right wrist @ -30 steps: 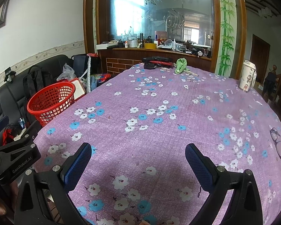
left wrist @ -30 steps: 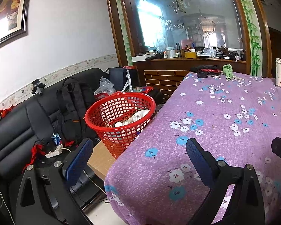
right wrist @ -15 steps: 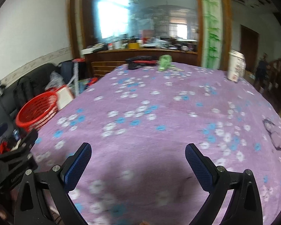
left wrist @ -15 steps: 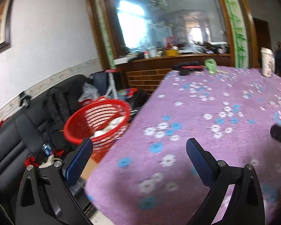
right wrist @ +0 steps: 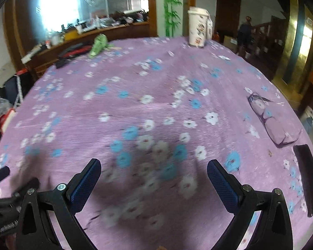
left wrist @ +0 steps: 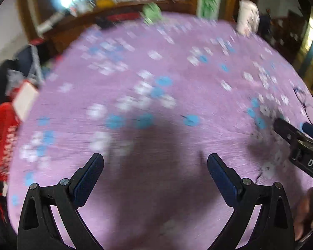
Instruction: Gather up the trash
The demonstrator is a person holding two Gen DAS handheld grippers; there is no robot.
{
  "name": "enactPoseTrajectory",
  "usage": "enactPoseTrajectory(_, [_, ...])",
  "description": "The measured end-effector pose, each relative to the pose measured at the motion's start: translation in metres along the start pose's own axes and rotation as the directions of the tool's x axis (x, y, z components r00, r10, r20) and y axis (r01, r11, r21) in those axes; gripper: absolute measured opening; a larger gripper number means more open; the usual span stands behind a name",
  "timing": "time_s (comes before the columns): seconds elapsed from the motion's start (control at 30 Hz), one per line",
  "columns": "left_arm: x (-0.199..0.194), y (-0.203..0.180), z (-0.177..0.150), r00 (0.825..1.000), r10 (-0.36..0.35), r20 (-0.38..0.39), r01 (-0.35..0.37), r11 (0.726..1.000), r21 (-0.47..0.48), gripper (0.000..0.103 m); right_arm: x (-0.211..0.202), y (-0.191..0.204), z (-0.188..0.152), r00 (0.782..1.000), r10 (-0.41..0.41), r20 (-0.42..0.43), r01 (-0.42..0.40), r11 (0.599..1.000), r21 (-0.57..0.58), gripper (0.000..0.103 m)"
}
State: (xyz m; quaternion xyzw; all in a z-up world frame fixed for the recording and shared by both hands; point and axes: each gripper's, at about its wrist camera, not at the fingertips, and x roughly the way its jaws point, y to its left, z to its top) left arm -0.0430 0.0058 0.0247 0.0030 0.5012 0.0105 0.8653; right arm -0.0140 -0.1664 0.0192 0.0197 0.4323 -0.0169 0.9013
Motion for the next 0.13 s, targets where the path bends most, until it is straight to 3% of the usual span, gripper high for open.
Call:
enactPoseTrajectory(0.07, [0.015, -0.014, 0.004, 1.000, 0.018, -0.017, -0.017, 1.000, 0.025, 0.101, 0.011, -0.003, 0.003, 1.000, -0.009, -0.019, 0.009, 1.000, -0.001, 0.102])
enactPoseTrajectory(0.13, [0.013, -0.022, 0.009, 0.999, 0.038, 0.031, -0.039, 0.998, 0.044, 0.101, 0.019, -0.006, 0.005, 0.999, -0.008, -0.034, 0.008, 1.000, -0.006, 0.102])
